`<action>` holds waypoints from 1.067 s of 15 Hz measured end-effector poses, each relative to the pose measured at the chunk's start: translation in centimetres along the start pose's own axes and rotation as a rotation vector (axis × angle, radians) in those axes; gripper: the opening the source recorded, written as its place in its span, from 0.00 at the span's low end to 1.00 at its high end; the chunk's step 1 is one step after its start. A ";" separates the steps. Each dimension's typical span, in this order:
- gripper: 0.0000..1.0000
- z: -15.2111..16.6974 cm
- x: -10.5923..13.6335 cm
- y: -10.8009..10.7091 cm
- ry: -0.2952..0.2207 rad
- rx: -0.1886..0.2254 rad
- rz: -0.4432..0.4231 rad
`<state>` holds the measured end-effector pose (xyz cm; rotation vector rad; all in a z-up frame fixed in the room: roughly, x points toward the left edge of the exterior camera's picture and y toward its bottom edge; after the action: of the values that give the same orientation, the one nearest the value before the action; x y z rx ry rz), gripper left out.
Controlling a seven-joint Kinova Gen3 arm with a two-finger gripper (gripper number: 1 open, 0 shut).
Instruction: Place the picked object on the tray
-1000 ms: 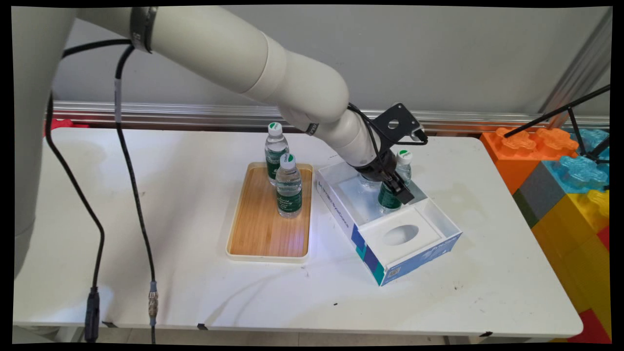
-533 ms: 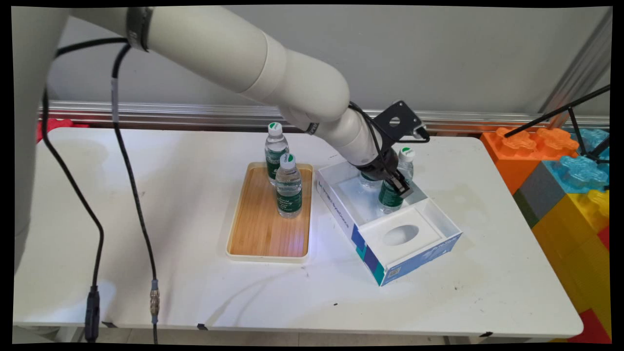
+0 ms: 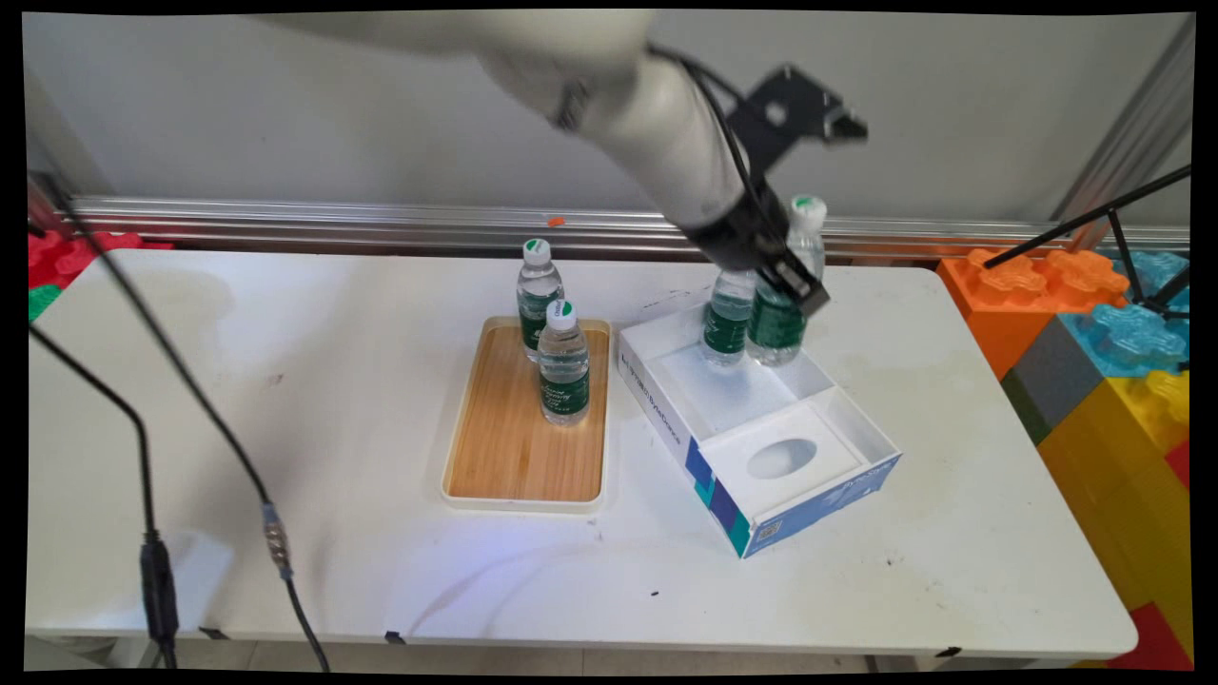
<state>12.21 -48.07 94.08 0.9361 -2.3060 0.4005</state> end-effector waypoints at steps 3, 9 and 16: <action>0.00 -5.1 0.3 -0.3 -0.015 -0.016 0.025; 0.00 -13.7 -2.5 -1.8 -0.040 -0.080 0.106; 0.00 -19.7 -12.2 -5.8 -0.083 -0.216 0.209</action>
<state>31.57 -36.32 101.66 0.6192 -2.4732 0.1953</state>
